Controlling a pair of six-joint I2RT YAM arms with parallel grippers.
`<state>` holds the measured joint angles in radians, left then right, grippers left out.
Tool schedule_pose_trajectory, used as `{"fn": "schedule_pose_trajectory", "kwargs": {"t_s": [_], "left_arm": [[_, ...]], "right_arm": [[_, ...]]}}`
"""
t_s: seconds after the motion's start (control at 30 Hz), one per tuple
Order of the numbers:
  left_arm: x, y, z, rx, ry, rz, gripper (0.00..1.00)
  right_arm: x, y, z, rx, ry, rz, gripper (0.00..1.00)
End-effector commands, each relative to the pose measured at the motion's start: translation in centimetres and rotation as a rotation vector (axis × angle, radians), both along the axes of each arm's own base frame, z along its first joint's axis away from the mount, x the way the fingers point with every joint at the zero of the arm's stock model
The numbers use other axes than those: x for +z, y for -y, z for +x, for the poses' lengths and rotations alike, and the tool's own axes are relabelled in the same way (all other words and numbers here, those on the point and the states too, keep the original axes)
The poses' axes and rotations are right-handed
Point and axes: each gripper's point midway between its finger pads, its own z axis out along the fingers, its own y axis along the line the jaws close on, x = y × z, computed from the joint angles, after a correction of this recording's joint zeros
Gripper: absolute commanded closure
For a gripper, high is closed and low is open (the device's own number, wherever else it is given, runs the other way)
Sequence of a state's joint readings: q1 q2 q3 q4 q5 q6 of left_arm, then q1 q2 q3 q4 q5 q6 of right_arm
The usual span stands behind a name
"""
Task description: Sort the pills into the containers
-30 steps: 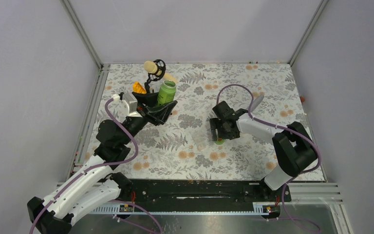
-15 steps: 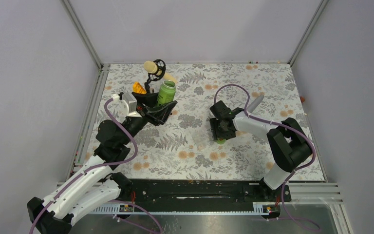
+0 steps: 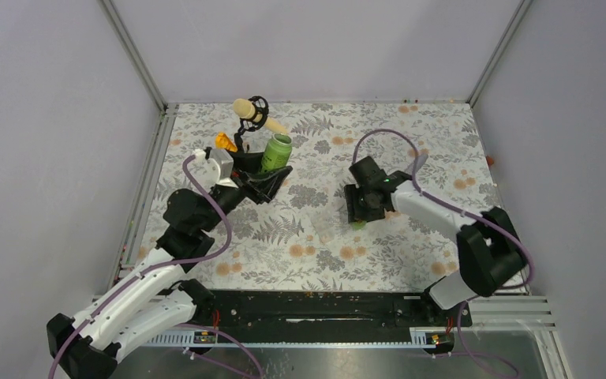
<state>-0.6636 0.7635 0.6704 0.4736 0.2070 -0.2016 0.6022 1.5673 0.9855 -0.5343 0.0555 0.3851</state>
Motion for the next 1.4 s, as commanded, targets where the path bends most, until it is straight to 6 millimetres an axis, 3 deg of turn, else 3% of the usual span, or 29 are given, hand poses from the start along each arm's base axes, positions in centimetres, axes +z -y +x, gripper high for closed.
{"fn": "schedule_pose_trajectory", "kwargs": {"t_s": [0.0,0.17,0.37,0.57,0.63,0.83,1.37], "left_arm": [[0.9,0.4,-0.4,-0.024,0.056,0.028,1.00],[-0.3,1.4,-0.6,-0.070,0.084,0.103,1.00],[-1.3,3.1,-2.3,-0.206,0.144,0.223,1.00],[-1.7,4.1,-3.5,-0.309,0.145,0.258,1.00],[-1.9,4.1,-3.6,-0.313,0.145,0.259,1.00],[-1.9,4.4,-4.3,-0.360,0.159,0.260,1.00],[-2.1,5.2,-4.8,-0.434,0.147,0.291,1.00]], "right_arm": [[8.2,-0.9,1.0,0.004,0.112,0.214,0.53],[17.2,-2.5,0.6,0.118,0.243,0.427,0.53],[27.7,-6.0,-1.9,0.326,0.337,0.709,0.53],[35.5,-8.2,-4.7,0.482,0.384,0.961,0.53],[36.4,-8.7,-5.0,0.502,0.372,1.013,0.53],[36.7,-9.5,-5.1,0.535,0.330,1.064,0.54],[33.6,-10.0,-6.9,0.629,0.187,0.950,0.55]]}}
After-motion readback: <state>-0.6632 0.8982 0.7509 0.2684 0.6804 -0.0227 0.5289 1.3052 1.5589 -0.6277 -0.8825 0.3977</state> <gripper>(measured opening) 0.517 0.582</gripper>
